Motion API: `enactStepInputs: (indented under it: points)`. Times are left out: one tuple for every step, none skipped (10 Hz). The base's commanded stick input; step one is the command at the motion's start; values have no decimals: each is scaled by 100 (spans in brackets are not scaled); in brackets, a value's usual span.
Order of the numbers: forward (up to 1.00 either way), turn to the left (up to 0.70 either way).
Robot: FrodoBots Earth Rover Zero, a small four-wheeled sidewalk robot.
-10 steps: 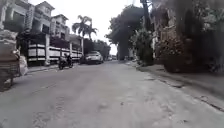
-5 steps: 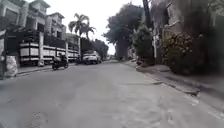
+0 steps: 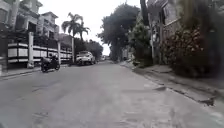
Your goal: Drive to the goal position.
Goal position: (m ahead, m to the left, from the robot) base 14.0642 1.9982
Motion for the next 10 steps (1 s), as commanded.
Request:
enactStepInputs:
  points:
    - [100,2]
    - [100,2]
    - [100,2]
    - [100,2]
    - [100,2]
    - [100,2]
    - [100,2]
    - [100,2]
    - [100,2]
    - [100,2]
